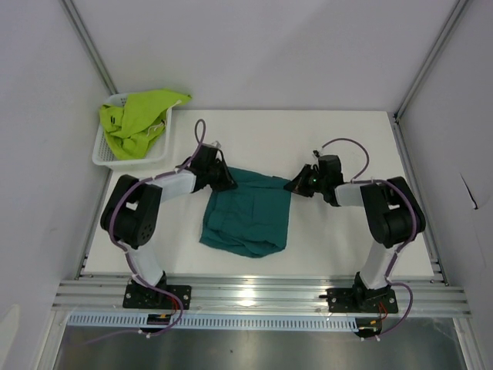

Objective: Fold and stack the shorts
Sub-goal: Fold the shorts

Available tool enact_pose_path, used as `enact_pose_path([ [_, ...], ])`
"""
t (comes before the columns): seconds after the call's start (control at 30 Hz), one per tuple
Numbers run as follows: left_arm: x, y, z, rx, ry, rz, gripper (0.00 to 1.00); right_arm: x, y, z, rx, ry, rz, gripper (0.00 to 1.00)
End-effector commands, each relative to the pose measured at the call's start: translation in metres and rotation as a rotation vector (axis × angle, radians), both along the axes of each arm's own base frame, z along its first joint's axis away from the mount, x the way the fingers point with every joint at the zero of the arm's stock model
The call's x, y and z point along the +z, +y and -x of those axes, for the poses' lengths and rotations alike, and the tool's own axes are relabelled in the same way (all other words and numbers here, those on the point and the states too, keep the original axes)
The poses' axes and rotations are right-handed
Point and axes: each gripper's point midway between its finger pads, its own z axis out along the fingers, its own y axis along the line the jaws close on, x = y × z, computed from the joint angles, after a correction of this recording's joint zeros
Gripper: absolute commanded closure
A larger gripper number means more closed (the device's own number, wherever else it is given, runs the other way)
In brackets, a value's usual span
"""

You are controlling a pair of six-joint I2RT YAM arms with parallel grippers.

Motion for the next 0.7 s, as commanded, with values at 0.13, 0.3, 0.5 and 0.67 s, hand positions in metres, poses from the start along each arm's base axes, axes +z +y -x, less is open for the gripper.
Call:
enact_pose_path([
  [0.13, 0.021, -0.033, -0.058, -0.074, -0.091, -0.007, 0.85, 0.013, -0.020, 0.067, -0.071, 0.002, 0.182, 1.00],
  [0.3, 0.036, -0.056, -0.066, -0.155, -0.149, 0.012, 0.83, -0.017, 0.000, 0.173, 0.053, 0.117, 0.373, 0.92],
  [0.5, 0.061, -0.068, -0.059, -0.225, -0.195, 0.005, 0.80, -0.023, -0.002, 0.247, 0.132, 0.151, 0.466, 0.19],
  [0.67, 0.098, -0.056, -0.045, -0.212, -0.210, -0.017, 0.75, 0.035, 0.004, 0.237, 0.205, -0.039, 0.442, 0.01],
])
